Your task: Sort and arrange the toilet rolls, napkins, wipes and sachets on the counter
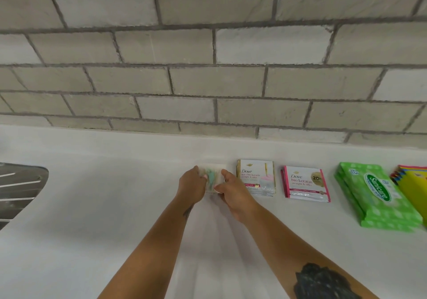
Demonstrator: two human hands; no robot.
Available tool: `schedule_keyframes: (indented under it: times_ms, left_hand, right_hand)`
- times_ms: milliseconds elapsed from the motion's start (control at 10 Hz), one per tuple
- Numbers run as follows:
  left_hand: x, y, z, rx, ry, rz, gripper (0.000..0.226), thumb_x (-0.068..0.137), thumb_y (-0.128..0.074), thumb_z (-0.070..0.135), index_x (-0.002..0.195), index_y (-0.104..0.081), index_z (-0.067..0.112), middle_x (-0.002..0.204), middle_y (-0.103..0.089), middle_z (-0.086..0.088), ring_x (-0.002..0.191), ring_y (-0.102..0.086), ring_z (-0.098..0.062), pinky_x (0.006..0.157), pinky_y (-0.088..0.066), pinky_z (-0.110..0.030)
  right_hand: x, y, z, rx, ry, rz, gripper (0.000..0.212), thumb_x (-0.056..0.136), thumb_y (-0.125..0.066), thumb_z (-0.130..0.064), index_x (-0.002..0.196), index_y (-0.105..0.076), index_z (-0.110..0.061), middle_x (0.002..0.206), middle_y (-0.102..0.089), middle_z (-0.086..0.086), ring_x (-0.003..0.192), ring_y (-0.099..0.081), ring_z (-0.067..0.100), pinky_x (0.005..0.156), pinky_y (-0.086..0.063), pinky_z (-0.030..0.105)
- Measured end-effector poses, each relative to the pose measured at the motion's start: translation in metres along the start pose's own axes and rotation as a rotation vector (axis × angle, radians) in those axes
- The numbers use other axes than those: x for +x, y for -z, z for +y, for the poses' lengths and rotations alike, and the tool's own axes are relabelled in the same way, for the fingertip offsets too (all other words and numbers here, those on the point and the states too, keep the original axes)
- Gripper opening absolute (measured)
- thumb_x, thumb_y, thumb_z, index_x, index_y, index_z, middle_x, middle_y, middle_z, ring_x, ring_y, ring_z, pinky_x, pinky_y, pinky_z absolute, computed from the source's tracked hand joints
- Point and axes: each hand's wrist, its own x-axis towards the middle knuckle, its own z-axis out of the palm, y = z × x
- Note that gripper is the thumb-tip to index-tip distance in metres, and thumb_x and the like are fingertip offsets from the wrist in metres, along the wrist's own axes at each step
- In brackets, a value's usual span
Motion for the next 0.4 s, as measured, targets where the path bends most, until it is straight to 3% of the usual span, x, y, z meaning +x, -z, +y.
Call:
schedule_keyframes:
  times_ms: [100, 200, 300, 400]
  left_hand:
    - [0.000, -0.001, -0.001, 0.005, 0.001, 0.008, 0.023, 0.097, -0.043, 0.018, 0.108, -0.052, -0.001, 0.110, -0.061, -0.016, 0.095, -0.055, -0.028, 0.074, -0.035, -0.026]
    - [-0.001, -0.001, -0.002, -0.045, 0.023, 0.005, 0.036, 0.098, -0.040, 0.021, 0.127, -0.046, 0.000, 0.128, -0.055, -0.016, 0.117, -0.051, -0.030, 0.093, -0.039, -0.031]
    - [-0.005, 0.003, -0.001, -0.093, 0.010, 0.063, 0.051, 0.100, -0.039, 0.027, 0.146, -0.029, 0.007, 0.150, -0.035, -0.011, 0.138, -0.034, -0.026, 0.112, -0.026, -0.033]
    - [-0.015, 0.012, 0.011, -0.130, -0.060, 0.144, 0.050, 0.100, -0.038, 0.029, 0.145, -0.031, 0.010, 0.151, -0.035, -0.007, 0.138, -0.034, -0.024, 0.113, -0.025, -0.033]
  right_hand:
    - [-0.003, 0.001, -0.002, -0.049, 0.015, 0.007, 0.070, 0.087, -0.053, 0.000, 0.148, -0.024, -0.017, 0.149, -0.032, 0.005, 0.117, -0.047, 0.017, 0.095, -0.043, 0.029]
    - [-0.012, -0.003, -0.006, -0.258, 0.054, 0.027, 0.069, 0.089, -0.056, -0.011, 0.148, -0.022, -0.018, 0.152, -0.027, 0.002, 0.127, -0.040, 0.019, 0.096, -0.037, 0.027]
    - [-0.025, -0.007, -0.009, -0.552, 0.184, 0.107, 0.062, 0.090, -0.055, -0.018, 0.145, -0.027, -0.013, 0.155, -0.023, 0.002, 0.135, -0.035, 0.023, 0.103, -0.034, 0.030]
    - [-0.047, -0.003, -0.015, -0.604, 0.314, 0.185, 0.059, 0.091, -0.055, -0.017, 0.145, -0.030, -0.015, 0.154, -0.026, 0.000, 0.140, -0.030, 0.017, 0.110, -0.025, 0.024]
